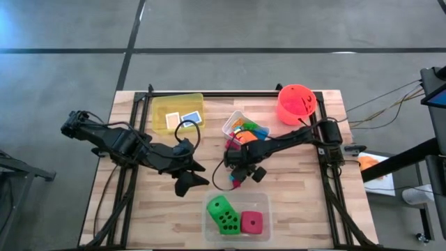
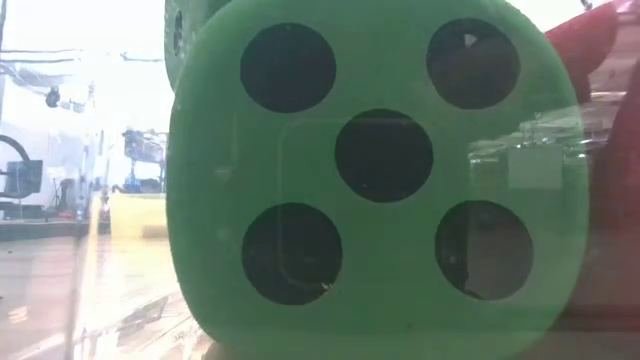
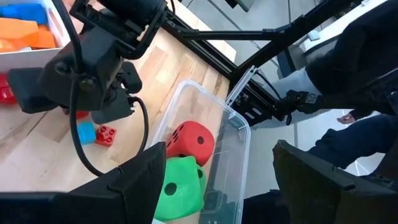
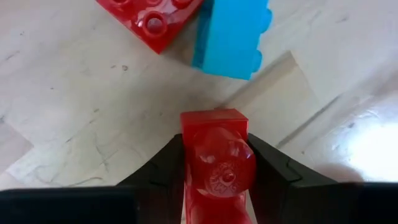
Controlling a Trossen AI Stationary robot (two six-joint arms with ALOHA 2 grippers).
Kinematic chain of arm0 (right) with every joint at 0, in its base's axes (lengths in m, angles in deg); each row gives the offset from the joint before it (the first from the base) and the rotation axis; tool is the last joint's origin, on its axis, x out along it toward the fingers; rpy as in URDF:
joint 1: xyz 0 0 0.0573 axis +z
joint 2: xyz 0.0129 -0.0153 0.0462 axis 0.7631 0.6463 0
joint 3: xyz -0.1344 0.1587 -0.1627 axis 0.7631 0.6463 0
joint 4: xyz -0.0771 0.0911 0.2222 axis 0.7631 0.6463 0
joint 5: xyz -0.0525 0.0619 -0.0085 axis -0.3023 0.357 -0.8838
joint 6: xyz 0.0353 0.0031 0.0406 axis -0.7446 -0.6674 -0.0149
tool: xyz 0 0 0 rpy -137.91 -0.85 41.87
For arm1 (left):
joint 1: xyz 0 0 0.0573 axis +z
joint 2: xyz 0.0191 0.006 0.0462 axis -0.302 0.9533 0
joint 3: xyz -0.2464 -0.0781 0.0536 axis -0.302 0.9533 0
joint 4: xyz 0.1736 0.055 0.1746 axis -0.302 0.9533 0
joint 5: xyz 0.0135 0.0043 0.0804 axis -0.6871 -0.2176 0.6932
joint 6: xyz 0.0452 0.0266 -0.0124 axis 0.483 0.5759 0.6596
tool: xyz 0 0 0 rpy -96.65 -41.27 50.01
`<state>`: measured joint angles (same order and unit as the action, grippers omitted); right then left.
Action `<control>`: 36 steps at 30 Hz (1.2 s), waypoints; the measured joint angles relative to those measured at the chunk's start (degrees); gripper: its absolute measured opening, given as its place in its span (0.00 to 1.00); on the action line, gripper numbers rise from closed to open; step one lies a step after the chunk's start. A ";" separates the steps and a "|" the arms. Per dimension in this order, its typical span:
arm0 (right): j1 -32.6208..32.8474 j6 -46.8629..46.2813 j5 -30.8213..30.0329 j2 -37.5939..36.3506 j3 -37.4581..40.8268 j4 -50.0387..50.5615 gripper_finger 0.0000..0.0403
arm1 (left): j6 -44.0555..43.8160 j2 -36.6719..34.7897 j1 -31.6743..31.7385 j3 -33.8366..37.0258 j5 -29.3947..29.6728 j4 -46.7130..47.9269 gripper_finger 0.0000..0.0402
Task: Pick & Place Toys
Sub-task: Put the red game piece into the white bin
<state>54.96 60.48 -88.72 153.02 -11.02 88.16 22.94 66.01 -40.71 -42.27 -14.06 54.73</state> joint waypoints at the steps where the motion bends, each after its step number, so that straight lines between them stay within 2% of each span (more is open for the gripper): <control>1: -0.02 -0.15 0.09 -0.36 0.01 0.07 0.30 | 0.14 0.00 0.00 0.00 -0.01 0.00 0.70; 5: -0.17 -4.04 1.61 -2.90 0.01 0.67 0.30 | 0.78 0.00 0.00 0.00 0.00 0.22 0.70; 10: -1.43 -10.59 9.58 -8.46 0.05 1.05 0.30 | 1.52 -0.60 0.03 0.00 0.00 0.59 0.70; 15: -2.90 -17.69 11.53 -15.00 0.01 0.55 0.30 | 2.62 -1.16 0.04 -0.02 0.93 0.46 0.70; 20: -7.10 -24.28 16.15 -21.33 0.34 -2.99 0.30 | 3.20 -1.18 0.53 -0.02 1.05 0.42 0.70; 24: -13.71 -32.89 16.18 -24.42 1.61 -6.92 0.30 | 3.20 -1.18 0.70 -0.02 1.06 0.52 0.70; 29: -22.31 -52.62 15.51 -24.18 2.45 -7.25 0.30 | 3.20 -1.18 0.68 -0.02 1.05 0.63 0.70; 32: -23.90 -60.88 13.19 -22.47 2.96 -6.01 0.30 | 3.20 -1.18 0.70 -0.02 1.05 0.62 0.70; 36: -23.63 -68.82 6.93 -19.32 2.76 -5.64 0.30 | 3.20 -1.18 0.83 -0.02 1.05 0.63 0.70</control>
<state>31.32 -8.35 -81.79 133.70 -8.26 82.52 26.14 64.83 -39.88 -42.29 -13.01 55.36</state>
